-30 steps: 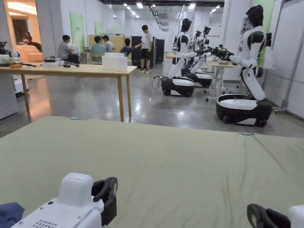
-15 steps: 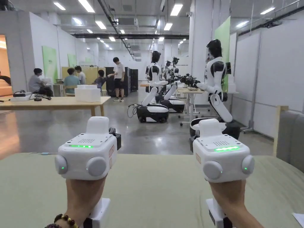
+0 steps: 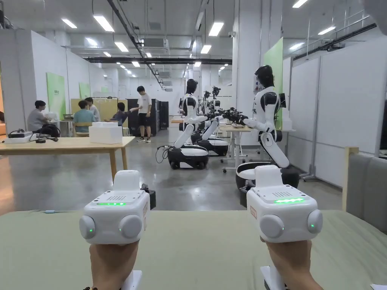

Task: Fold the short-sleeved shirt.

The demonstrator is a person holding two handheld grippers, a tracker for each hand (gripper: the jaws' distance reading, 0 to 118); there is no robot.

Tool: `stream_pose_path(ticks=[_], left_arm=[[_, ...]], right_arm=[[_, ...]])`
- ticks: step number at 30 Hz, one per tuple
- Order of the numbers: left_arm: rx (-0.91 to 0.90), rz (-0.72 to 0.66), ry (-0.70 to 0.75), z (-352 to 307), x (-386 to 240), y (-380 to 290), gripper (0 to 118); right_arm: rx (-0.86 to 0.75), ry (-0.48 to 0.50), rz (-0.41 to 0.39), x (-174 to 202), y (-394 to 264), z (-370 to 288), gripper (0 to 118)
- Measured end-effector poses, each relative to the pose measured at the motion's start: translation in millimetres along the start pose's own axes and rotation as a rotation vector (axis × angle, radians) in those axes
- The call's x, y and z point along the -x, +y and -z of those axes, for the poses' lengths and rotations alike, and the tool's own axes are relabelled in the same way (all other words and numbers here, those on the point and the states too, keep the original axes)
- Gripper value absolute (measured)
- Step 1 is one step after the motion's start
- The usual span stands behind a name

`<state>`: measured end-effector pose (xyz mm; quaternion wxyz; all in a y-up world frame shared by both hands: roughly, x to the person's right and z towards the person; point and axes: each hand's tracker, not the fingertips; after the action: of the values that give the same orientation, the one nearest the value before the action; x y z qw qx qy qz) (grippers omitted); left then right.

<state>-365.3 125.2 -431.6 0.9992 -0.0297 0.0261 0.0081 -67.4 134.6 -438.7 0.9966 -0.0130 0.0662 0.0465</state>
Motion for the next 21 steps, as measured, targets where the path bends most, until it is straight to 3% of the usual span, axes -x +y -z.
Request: stream_pose_path(ticks=[2, 3, 4, 5, 9, 12, 17, 21], left_arm=[[0.037, -0.006, -0.016, -0.6, 1.2, 0.7, 107], [0.055, -0.010, -0.023, 0.4, 1.7, -0.2, 118], [-0.022, -0.030, -0.027, -5.3, -3.3, -4.1, 118], [0.022, -0.012, -0.001, -6.7, -1.5, -7.1, 118], [0.021, -0.001, 0.001, -7.5, 4.9, -4.5, 118], [0.014, -0.024, -0.003, -9.7, 13.1, 0.5, 118], [0.001, -0.003, 0.011, -15.7, 15.3, 10.2, 118], [0.002, 0.007, 0.008, -14.9, 17.4, 12.2, 118]], right_arm=[[0.009, -0.013, 0.004, 1.4, 0.1, 0.2, 84], [0.012, -0.014, 0.017, -0.8, -1.4, 4.4, 109], [0.013, -0.011, 0.030, -1.5, -2.5, 4.8, 118], [-0.057, 0.015, 0.045, -0.5, -3.8, 1.8, 118], [0.061, -0.057, 0.028, 2.0, 1.4, 4.0, 118], [0.039, -0.018, 0.090, -1.2, 7.6, 0.3, 118], [-0.033, -0.046, 0.107, -0.2, 14.9, -13.1, 118], [0.021, -0.079, 0.168, -1.8, 21.7, -16.0, 118]])
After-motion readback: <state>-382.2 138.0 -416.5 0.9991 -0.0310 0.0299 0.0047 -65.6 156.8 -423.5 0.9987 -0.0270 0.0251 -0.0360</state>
